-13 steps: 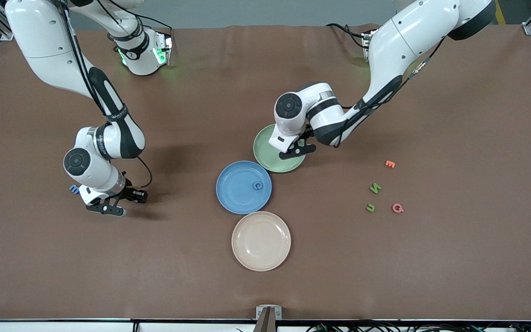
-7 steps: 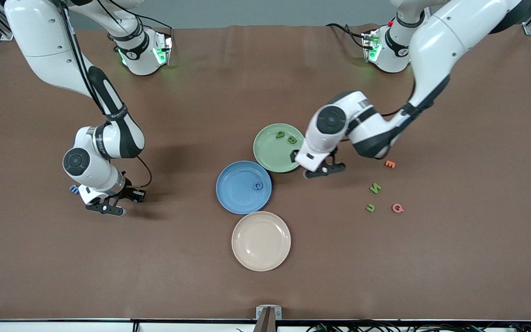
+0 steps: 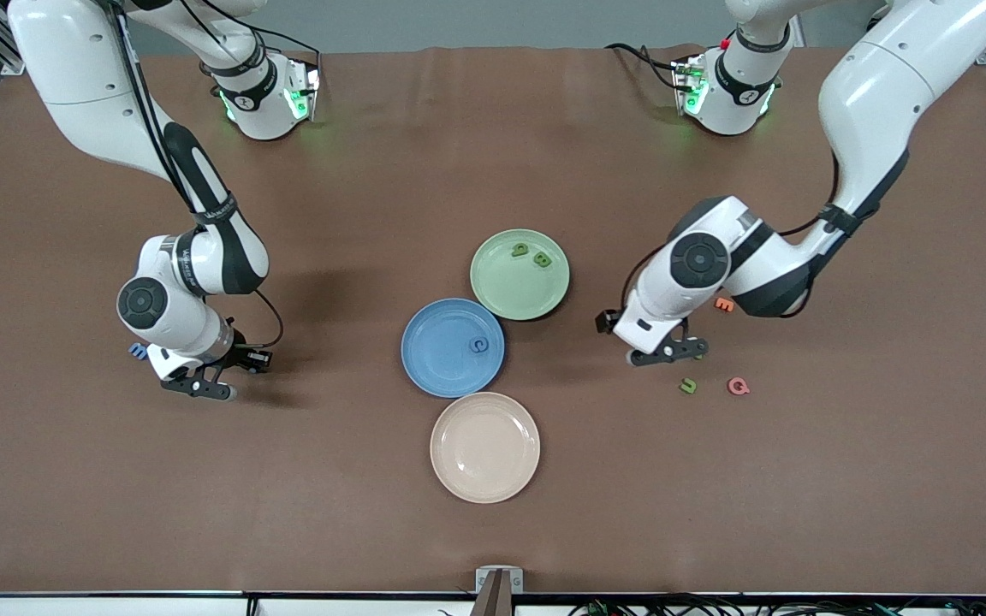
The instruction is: Sort letters by color into matching plates
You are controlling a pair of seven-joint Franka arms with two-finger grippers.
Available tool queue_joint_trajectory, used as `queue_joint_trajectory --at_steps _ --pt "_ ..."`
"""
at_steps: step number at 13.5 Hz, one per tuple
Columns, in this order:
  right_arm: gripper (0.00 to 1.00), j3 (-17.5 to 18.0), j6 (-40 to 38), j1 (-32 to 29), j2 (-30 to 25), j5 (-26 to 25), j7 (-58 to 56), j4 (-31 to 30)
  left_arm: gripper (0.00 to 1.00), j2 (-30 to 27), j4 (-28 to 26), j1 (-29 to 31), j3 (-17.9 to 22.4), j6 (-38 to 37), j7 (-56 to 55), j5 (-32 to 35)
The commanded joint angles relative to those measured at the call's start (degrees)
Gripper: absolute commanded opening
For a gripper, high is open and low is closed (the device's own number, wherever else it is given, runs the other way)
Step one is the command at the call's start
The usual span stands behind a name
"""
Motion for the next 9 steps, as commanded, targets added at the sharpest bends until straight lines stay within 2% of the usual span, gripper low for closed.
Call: queue_joint_trajectory --at_steps 1,3,7,9 --pt "0.03 0.67 -5.72 -0.06 -1.78 0.14 1.61 2.36 0.96 -0.6 -1.08 3.75 -0.52 -0.24 4.24 2.81" --pt "0.02 1.38 -7.49 0.99 -2.48 0.14 5.2 3.24 0.96 0.1 -1.17 5.95 -0.43 0.02 6.62 4.29" --pt "0.02 1.47 -9.69 8.27 -3.1 0.14 19.68 5.34 0.92 2.56 -1.17 8.25 -0.26 2.65 6.89 8.61" --pt "0.02 1.47 -9.61 12.32 -2.84 0.4 28.12 6.92 0.89 2.74 -1.52 8.34 1.32 3.88 7.07 8.79"
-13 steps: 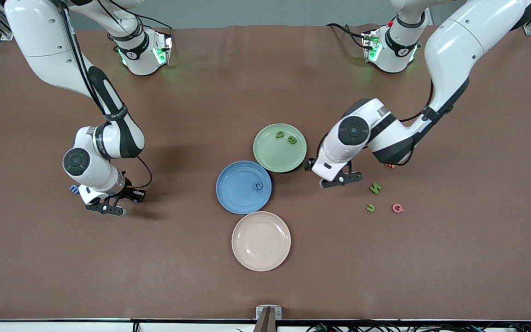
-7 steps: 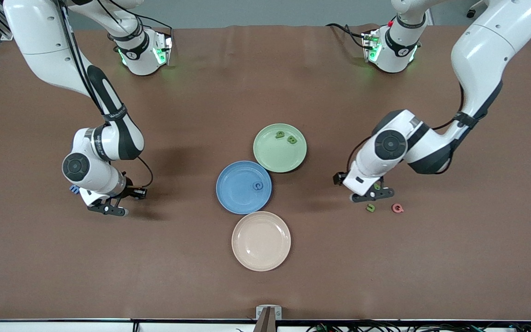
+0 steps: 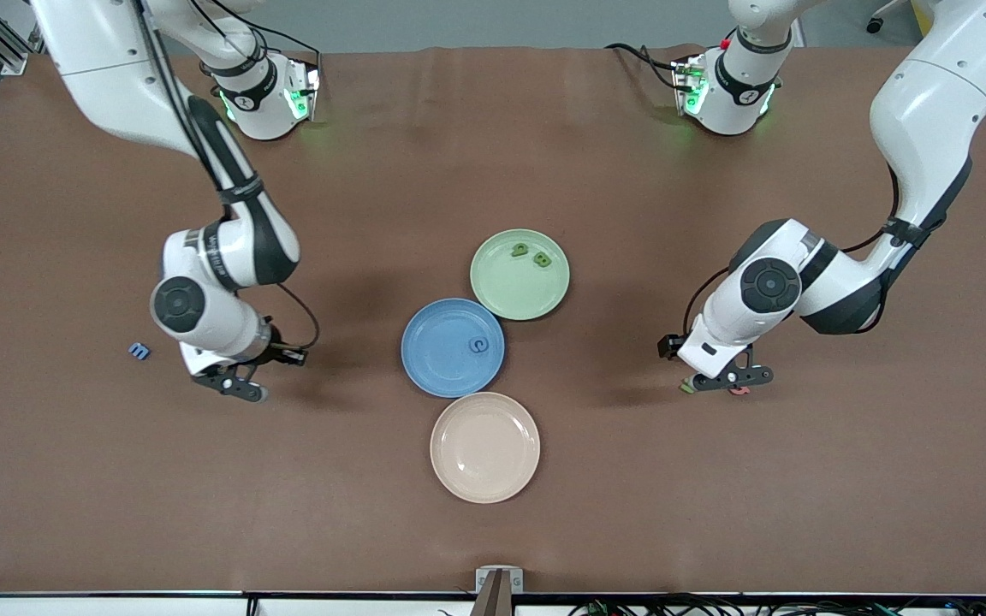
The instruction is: Sort letters by color into matching plates
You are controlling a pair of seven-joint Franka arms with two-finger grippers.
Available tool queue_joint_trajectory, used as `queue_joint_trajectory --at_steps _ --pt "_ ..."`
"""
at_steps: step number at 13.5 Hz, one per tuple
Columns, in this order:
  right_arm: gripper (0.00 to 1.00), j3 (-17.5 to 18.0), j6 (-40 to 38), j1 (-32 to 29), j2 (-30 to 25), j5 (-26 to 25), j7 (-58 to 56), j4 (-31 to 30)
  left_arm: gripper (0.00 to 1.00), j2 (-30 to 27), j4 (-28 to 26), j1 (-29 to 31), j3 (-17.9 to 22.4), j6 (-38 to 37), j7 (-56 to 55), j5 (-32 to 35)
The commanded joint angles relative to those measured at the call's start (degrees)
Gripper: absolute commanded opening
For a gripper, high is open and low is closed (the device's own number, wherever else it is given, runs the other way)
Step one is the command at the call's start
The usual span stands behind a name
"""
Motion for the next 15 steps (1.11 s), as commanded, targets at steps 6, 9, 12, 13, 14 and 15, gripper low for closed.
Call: queue_joint_trajectory --at_steps 6,9,12,13,14,15 --pt "0.02 -0.5 -0.94 13.15 4.24 3.67 22.75 9.24 0.85 0.3 -4.33 0.84 3.58 6.25 0.7 1.73" --pt "0.02 -0.58 -0.59 16.32 8.02 3.41 28.02 13.1 0.81 0.39 -5.29 1.02 4.11 6.34 0.61 2.0" --pt "0.02 -0.67 -0.59 18.61 11.1 2.8 32.34 16.71 0.76 0.48 -5.82 1.37 4.38 7.39 0.61 2.0" --pt "0.02 -0.76 -0.5 19.48 12.15 2.71 33.13 17.76 0.74 1.09 -5.74 1.37 4.38 7.83 0.61 2.0" --pt "0.02 -0.85 -0.33 20.01 13.03 2.62 34.01 18.3 0.71 1.1 -5.74 1.37 4.46 8.0 0.61 2.0" --pt "0.02 -1.02 -0.24 20.45 13.91 2.53 34.8 19.0 0.69 1.1 -5.74 1.37 4.46 8.01 0.61 2.0"
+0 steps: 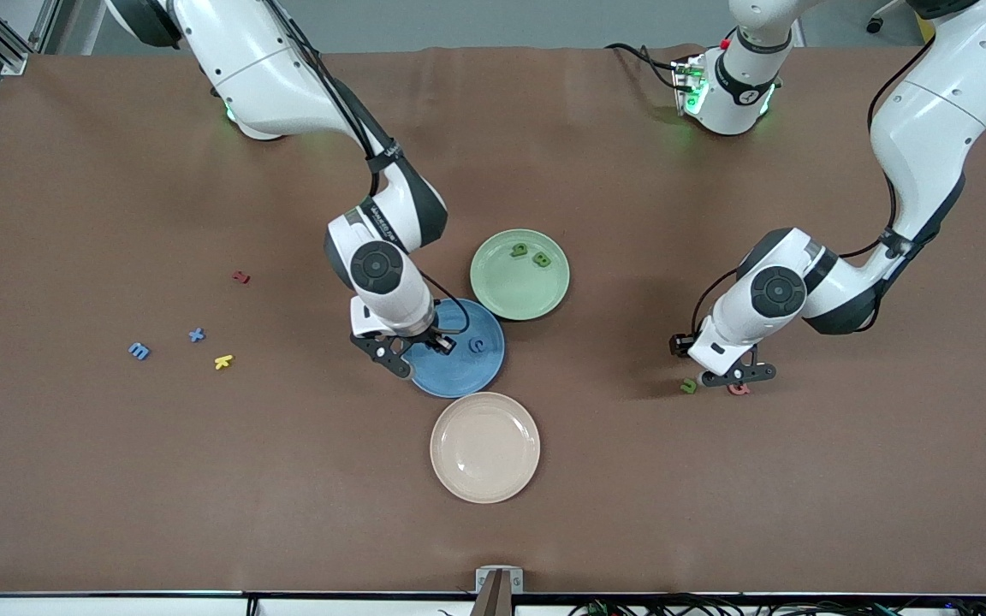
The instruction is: Sort letters by color into matching plates
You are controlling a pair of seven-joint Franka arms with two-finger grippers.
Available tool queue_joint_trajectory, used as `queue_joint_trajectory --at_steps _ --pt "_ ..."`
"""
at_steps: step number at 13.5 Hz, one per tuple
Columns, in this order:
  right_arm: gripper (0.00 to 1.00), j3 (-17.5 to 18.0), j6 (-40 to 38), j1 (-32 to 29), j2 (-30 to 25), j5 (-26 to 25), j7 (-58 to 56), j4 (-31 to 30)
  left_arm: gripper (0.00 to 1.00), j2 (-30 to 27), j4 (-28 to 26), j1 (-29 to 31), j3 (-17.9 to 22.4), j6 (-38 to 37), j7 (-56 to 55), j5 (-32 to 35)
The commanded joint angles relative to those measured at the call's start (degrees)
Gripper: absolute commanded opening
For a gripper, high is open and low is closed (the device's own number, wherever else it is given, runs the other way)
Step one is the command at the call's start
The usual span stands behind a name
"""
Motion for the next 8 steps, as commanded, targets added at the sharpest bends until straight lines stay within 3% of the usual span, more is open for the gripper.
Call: queue_joint_trajectory --at_steps 1,8 --pt "0.02 -1.05 -0.3 1.89 3.46 -0.34 2.87 3.97 0.64 0.21 -0.6 0.65 -0.24 1.14 0.16 1.35" --pt "0.09 -1.14 -0.21 2.6 5.4 -0.34 4.81 5.91 0.3 0.29 -0.6 0.56 -0.24 1.14 0.07 1.35"
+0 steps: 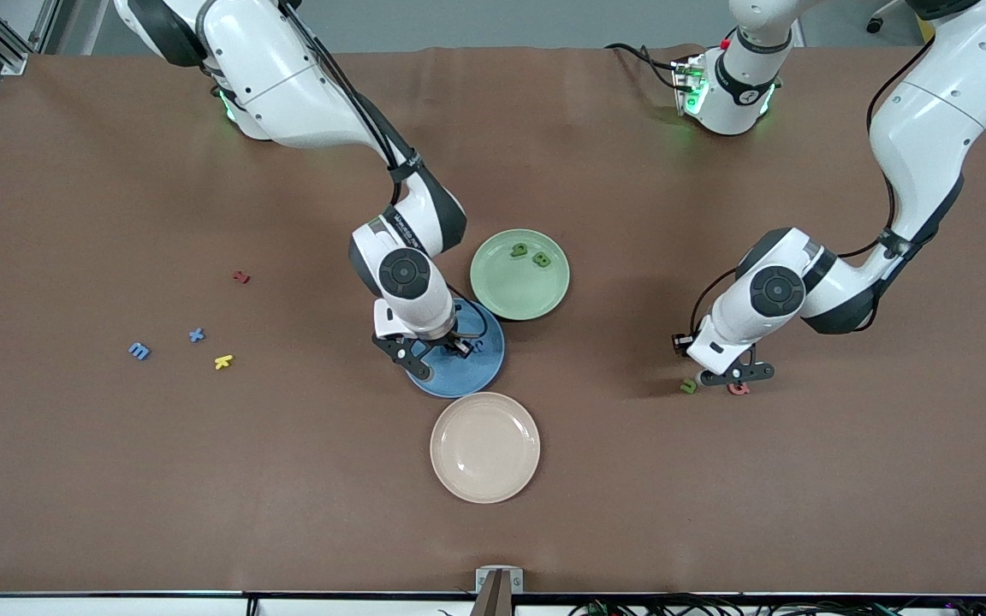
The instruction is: Sort letters by color into matching plates
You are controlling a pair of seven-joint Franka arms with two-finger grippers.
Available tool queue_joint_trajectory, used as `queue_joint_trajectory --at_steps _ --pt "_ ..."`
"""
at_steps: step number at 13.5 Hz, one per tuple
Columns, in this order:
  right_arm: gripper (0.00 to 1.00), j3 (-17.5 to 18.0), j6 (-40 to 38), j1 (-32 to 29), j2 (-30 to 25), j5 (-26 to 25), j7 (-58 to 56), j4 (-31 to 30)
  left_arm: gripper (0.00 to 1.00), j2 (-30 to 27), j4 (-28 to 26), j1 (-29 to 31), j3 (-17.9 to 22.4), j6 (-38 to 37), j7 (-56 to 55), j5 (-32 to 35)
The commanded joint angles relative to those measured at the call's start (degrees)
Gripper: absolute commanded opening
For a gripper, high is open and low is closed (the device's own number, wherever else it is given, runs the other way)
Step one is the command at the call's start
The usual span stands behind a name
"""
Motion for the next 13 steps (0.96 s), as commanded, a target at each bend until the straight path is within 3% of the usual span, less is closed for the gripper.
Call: queue_joint_trajectory --at_steps 1,3,4,5,8,13 --pt "0.09 -0.75 -0.41 0.78 1.02 -0.29 1.24 1.78 0.27 0.23 -0.43 0.56 -0.25 0.95 0.07 1.34" --pt "0.09 -0.75 -0.41 0.78 1.02 -0.29 1.32 1.78 0.26 0.06 -0.43 0.3 -0.34 0.86 -0.54 1.34" --pt "0.46 -0.66 -0.41 0.69 1.02 -0.29 1.24 1.78 0.26 -0.29 -0.43 0.13 -0.34 0.86 -0.89 1.34" --pt "0.99 -0.75 -0.32 0.78 1.02 -0.29 1.32 1.78 0.26 -0.47 -0.25 0.04 -0.69 0.43 -1.07 1.34" --pt "1.0 -0.75 -0.24 0.78 1.02 -0.46 1.32 1.78 0.26 -0.73 0.62 -0.31 -4.19 -2.64 -3.08 0.46" --pt "1.0 -0.84 -0.67 -0.1 0.14 -0.82 0.53 1.78 0.26 -0.82 3.96 -6.01 -8.51 -10.02 -11.51 -3.05"
